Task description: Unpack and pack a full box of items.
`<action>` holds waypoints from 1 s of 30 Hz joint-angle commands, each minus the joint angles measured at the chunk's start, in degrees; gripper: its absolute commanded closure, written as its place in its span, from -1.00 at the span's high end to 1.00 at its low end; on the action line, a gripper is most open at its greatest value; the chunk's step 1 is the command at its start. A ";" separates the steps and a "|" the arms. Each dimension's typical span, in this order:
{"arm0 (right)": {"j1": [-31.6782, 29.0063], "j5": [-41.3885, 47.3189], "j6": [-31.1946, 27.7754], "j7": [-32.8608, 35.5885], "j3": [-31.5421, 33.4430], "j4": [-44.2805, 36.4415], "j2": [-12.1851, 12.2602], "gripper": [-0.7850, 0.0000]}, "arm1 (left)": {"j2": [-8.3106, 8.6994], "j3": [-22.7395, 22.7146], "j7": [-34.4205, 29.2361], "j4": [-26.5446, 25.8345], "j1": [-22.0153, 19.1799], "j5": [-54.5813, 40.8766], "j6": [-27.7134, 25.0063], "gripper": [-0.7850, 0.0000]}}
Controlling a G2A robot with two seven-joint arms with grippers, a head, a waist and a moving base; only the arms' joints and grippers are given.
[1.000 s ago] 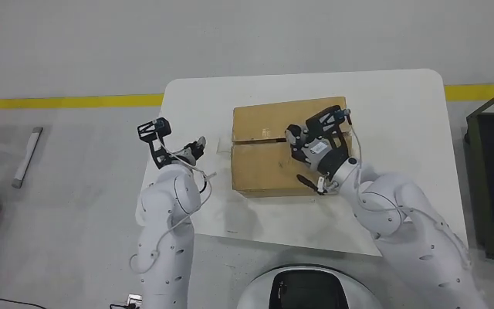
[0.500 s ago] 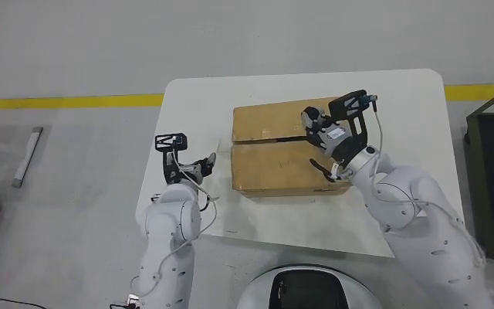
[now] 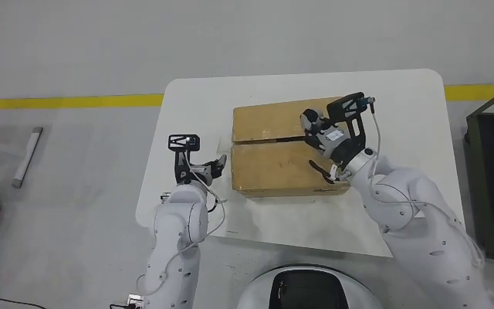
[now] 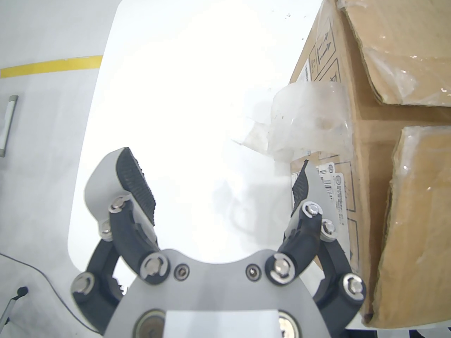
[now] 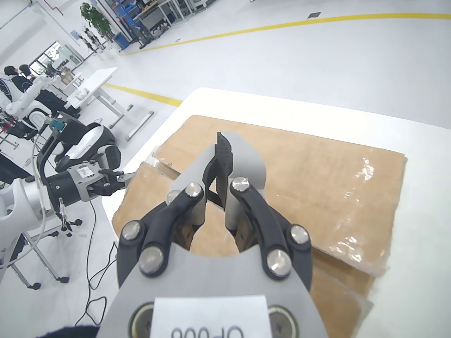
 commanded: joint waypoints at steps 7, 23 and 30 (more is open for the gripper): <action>0.23 -0.16 -0.02 0.00 -0.61 0.45 -0.06 -1.00 | -0.37 1.00 1.92 3.66 -1.93 -0.74 3.62 1.00; 0.67 0.17 0.19 0.39 -0.79 0.66 -0.10 -1.00 | -1.16 -0.60 9.70 5.93 -3.52 -11.04 9.62 1.00; 0.85 0.22 0.54 0.29 -0.72 0.79 -0.12 -1.00 | -1.32 -0.51 11.43 5.92 -3.52 -16.78 7.98 1.00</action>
